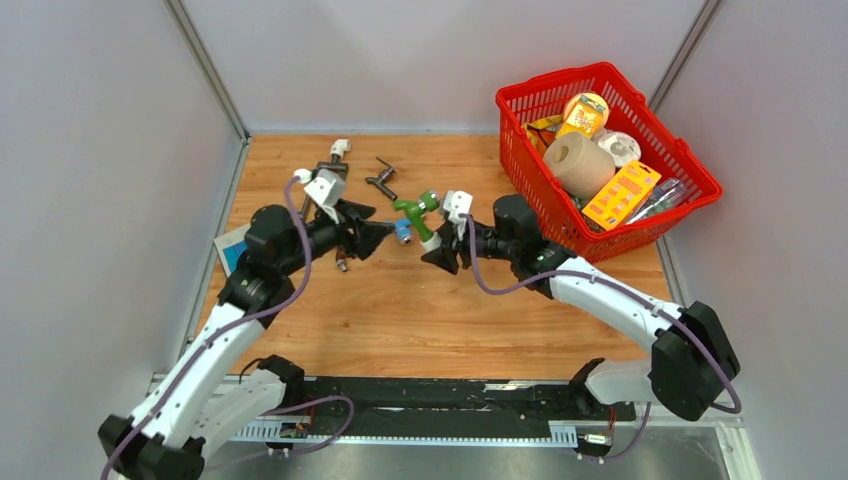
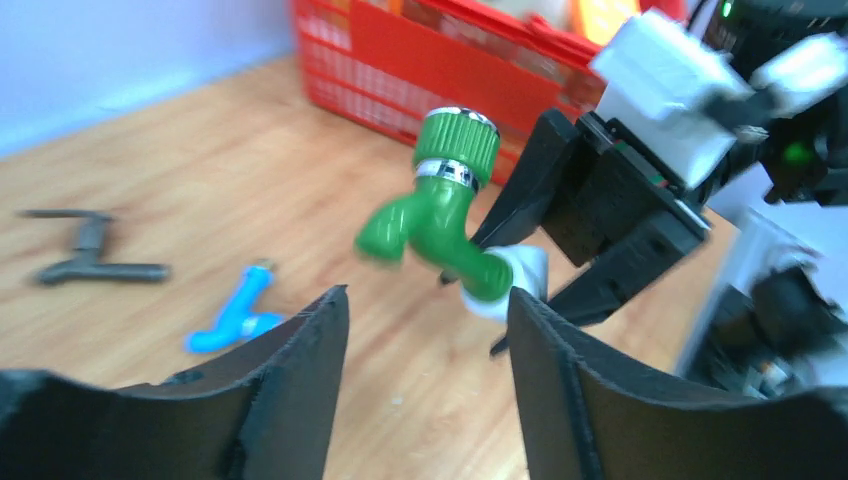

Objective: Install the water faucets

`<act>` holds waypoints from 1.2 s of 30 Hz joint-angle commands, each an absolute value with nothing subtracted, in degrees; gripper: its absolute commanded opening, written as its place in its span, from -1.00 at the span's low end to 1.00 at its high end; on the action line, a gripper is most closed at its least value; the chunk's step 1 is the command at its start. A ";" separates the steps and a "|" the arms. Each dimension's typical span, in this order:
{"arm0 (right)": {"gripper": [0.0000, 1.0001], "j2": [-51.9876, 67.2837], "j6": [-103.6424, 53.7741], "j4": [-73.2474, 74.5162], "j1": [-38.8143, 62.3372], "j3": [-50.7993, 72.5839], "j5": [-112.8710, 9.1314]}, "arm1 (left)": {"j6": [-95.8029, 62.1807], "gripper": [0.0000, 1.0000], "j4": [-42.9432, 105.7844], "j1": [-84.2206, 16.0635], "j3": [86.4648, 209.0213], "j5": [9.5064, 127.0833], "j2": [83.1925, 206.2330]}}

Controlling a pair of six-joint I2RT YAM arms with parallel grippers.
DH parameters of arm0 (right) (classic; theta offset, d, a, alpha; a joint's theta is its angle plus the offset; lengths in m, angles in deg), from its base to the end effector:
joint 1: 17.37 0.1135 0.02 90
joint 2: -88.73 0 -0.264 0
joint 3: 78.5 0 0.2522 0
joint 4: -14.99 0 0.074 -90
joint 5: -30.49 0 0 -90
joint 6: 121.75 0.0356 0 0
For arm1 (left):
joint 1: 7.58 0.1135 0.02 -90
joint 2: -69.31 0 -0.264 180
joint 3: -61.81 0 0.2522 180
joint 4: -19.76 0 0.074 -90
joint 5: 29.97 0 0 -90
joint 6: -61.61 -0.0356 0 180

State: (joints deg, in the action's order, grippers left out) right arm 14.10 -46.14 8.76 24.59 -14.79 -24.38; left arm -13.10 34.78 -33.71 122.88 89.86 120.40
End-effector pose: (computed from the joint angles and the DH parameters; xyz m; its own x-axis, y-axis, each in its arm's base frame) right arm 0.2066 0.2133 0.2899 0.0251 -0.2507 -0.9677 -0.9802 0.1840 -0.0731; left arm 0.1781 -0.1071 0.3534 -0.2941 -0.1105 -0.9494 0.7769 0.5510 -0.3048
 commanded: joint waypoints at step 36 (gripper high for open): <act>0.77 16.27 -25.68 -0.97 11.38 -19.12 -53.71 | -26.92 1.00 35.17 -27.35 107.56 26.80 83.54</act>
